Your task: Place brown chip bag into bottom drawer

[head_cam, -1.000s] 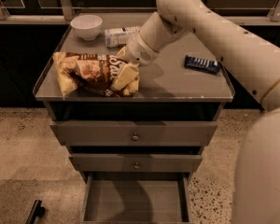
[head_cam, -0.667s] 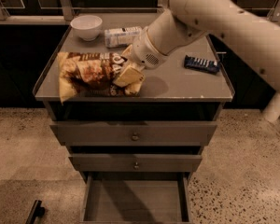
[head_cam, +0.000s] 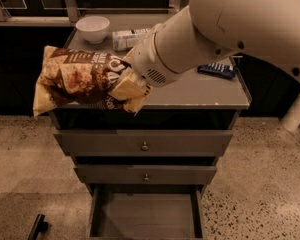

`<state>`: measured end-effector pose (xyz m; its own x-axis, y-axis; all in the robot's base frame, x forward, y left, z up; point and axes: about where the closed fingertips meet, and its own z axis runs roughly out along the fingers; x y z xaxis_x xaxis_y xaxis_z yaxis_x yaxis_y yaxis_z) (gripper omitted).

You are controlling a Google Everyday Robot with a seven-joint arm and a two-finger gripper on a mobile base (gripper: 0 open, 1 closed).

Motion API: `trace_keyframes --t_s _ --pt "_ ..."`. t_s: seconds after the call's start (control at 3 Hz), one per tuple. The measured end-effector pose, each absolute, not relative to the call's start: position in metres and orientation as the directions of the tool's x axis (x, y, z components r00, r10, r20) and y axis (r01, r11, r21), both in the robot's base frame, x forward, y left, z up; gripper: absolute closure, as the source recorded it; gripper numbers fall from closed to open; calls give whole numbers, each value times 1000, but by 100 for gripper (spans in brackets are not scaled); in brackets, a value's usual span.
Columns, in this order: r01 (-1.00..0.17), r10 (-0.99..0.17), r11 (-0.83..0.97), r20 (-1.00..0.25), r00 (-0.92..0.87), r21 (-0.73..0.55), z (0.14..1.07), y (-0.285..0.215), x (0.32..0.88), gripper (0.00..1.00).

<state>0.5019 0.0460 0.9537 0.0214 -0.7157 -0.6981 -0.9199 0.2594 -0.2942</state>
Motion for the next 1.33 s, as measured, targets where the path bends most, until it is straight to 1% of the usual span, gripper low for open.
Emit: trace_keyframes --t_s 0.33,0.67,1.0,1.33 --pt "-920 -716 259 -698 22 -294 954 46 502 100" --pt "-905 -716 299 -698 -3 -302 949 30 487 100" --pt "-856 -684 406 -727 -54 -319 954 32 444 100" --pt "-746 -679 535 -727 -100 -397 949 10 413 100"
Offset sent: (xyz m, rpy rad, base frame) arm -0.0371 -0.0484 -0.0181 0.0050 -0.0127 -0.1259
